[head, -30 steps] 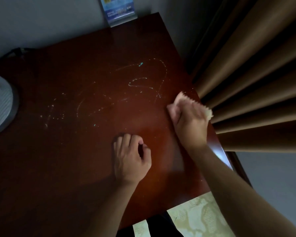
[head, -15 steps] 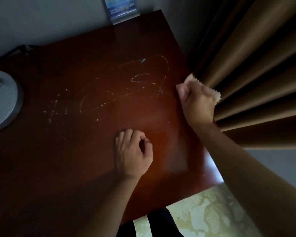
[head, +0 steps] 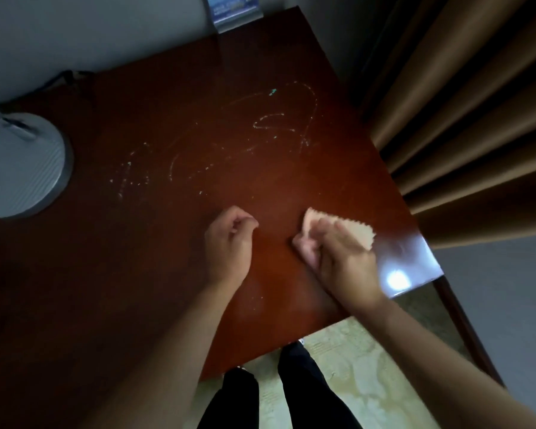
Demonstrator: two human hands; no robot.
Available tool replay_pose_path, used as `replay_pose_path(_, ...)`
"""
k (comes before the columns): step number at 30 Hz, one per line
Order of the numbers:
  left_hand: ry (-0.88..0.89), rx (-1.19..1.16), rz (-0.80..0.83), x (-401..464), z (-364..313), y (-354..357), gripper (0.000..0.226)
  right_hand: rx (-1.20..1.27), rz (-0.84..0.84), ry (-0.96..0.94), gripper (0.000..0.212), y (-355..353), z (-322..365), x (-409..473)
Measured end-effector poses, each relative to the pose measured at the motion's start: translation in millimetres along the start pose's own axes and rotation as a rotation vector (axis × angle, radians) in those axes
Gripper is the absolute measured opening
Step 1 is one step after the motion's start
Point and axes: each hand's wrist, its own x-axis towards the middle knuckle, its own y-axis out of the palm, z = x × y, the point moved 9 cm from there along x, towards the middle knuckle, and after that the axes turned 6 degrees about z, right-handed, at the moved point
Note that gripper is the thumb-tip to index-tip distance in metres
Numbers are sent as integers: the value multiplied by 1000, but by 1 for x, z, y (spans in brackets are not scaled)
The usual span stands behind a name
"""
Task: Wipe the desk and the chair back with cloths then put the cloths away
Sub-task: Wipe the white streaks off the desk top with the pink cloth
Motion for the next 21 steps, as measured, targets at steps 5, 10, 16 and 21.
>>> replay_pose_path(5, -20, 98, -63, -35, 38, -50, 14, 54, 68, 309, 31, 37, 43, -16)
replay_pose_path(10, 147, 220, 56, -57, 37, -53, 11, -11, 43, -82, 41, 58, 138, -99)
replay_pose_path(16, 183, 207, 152, -51, 42, -55, 13, -142, -31, 135, 38, 29, 87, -74)
replay_pose_path(21, 307, 331, 167, -59, 38, -49, 14, -104, -27, 149, 47, 44, 115, -105)
